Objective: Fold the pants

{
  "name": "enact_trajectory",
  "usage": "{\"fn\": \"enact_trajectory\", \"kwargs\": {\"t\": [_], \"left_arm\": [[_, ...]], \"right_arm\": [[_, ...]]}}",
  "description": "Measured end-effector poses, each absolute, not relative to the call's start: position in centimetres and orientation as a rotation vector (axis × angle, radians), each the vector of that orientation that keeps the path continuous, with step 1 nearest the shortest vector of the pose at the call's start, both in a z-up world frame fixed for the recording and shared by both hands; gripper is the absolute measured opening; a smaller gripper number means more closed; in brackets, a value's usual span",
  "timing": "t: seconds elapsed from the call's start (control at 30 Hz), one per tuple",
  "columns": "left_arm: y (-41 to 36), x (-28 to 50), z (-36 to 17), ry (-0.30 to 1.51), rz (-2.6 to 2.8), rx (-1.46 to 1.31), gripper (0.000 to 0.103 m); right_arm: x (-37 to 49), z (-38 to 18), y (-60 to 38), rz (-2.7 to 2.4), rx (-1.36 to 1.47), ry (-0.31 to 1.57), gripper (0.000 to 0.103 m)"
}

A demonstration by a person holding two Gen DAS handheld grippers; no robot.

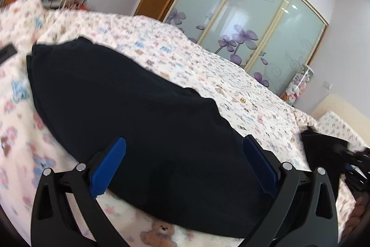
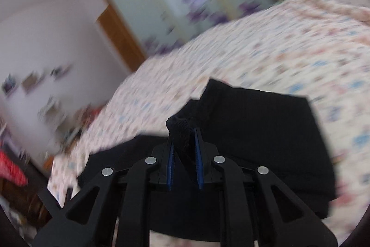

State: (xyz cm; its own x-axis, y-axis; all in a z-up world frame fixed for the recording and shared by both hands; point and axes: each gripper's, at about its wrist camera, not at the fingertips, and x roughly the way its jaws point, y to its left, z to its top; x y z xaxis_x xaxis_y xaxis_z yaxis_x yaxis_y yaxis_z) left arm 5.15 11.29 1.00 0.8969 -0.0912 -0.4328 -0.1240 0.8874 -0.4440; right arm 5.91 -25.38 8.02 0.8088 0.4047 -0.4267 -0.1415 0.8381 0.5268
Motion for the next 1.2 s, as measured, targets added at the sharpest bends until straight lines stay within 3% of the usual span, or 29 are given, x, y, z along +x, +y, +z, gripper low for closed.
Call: {"fn": "enact_trajectory", "kwargs": {"t": [0.2,0.4,0.6,0.63,0.7,0.87,0.97,1.2], "left_arm": [[9.3,4.5,2.4,0.405,0.013,-0.34,0.101],[8.4,4.3,2.9,0.372,0.002,-0.294,0.101],[9.1,4.5,2.8,0.381,0.013,-0.326,0.101],[9.4,4.5,2.7,0.383,0.019,-0.337,0.101],[9.9,4.5,2.5,0.39,0.034,-0.366,0.101],[11.5,4.3,2.1,0.381,0.079,-0.445,0.101],[12.0,4.2,1.9,0.381,0.101,-0.465,0.101],[12.8,4.7,1.5,0.401,0.115,-0.515,0.101]], "right_arm": [[8.1,0.4,-17.9,0.338,0.396,0.799,0.016],[7.4,2.0,-18.2,0.35,0.475,0.668,0.016],[7.9,-2.0,-14.5,0.413,0.327,0.843,0.018],[7.9,-1.9,-14.9,0.425,0.346,0.851,0.021],[7.7,-1.8,-15.4,0.48,0.362,0.89,0.043],[6.5,1.0,-16.6,0.523,0.452,0.748,0.061],[7.8,1.8,-17.3,0.475,0.518,0.724,0.061],[12.2,4.3,-11.4,0.162,-0.064,0.649,0.059]]}}
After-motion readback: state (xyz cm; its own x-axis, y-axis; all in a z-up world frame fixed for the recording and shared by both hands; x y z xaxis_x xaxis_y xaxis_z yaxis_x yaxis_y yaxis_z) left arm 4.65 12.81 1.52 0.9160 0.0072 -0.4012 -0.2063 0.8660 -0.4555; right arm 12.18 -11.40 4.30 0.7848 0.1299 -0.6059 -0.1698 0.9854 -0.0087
